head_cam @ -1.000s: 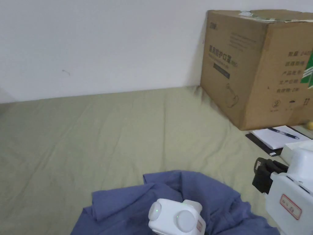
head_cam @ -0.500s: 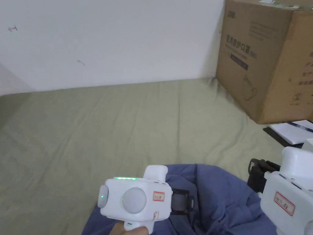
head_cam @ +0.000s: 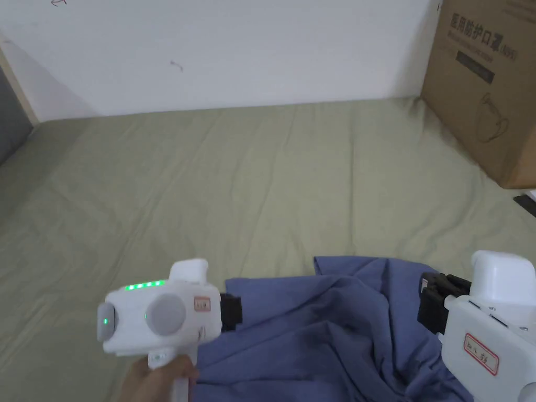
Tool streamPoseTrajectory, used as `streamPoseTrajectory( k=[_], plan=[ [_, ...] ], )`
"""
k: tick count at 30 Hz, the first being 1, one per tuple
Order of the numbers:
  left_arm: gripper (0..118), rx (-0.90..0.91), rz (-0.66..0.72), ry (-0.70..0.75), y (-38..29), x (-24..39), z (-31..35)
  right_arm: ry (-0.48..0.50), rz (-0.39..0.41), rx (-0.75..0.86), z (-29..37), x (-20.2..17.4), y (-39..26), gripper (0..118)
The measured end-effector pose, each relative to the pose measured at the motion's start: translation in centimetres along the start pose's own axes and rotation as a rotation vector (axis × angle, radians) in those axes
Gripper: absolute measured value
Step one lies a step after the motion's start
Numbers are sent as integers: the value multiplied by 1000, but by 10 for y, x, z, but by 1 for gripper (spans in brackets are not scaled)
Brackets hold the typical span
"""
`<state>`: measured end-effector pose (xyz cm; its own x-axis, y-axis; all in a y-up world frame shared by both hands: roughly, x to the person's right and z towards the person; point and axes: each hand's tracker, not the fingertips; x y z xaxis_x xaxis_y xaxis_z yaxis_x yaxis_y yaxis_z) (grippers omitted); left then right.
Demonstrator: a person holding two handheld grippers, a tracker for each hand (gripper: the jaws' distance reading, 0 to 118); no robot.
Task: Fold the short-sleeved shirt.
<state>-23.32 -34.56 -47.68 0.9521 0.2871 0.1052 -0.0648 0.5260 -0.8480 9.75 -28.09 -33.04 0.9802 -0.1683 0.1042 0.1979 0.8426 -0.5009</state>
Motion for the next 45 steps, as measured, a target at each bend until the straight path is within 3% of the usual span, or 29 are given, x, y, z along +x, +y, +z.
streamPoseTrajectory(
  k=[2,3,9,12,15,17,19,20,21,27,30,32,35,36,38,41,42,44,45],
  plan=[
    [84,13,7,4,31,1,-17,0,0,-15,-7,2,-1,0],
    [97,-3,14,27,49,0,-27,-7,-3,-27,-11,3,-2,0],
    [97,-205,24,69,88,10,-106,-31,-27,-83,-31,17,-6,0],
    [88,-308,10,77,70,13,-142,-45,-22,-99,-35,22,-7,0],
    [82,-226,-17,113,57,16,-141,-65,-19,-117,-38,30,-9,0],
    [55,-215,-24,131,64,18,-135,-70,-33,-125,-40,36,-11,0],
    [10,-185,-38,205,68,16,-126,-79,-50,-137,-42,40,-12,0],
    [2,-179,-30,214,69,15,-125,-84,-56,-141,-42,42,-13,0],
    [2,-171,-37,243,69,14,-125,-83,-60,-142,-42,44,-13,0],
    [2,-129,46,110,76,5,-91,-72,-49,-165,-50,58,3,0],
    [2,-58,-1,61,77,7,-47,46,-77,-217,-76,78,29,0],
    [2,-27,-29,47,75,11,-22,95,-26,-286,-108,90,44,2],
    [2,23,-53,33,67,15,13,15,126,-347,-160,95,65,69],
    [2,38,-58,23,64,16,23,-6,154,-372,-176,96,70,82],
    [2,51,-77,7,57,17,38,11,192,-438,-211,101,74,82],
    [2,50,-116,12,49,21,48,12,132,-604,-261,106,67,82],
    [2,47,-117,17,47,20,48,4,148,-619,-276,105,58,81],
    [2,40,-121,28,45,19,45,22,170,-705,-296,99,37,58],
    [2,33,-112,33,46,17,43,14,218,-724,-300,92,23,58]
  ],
)
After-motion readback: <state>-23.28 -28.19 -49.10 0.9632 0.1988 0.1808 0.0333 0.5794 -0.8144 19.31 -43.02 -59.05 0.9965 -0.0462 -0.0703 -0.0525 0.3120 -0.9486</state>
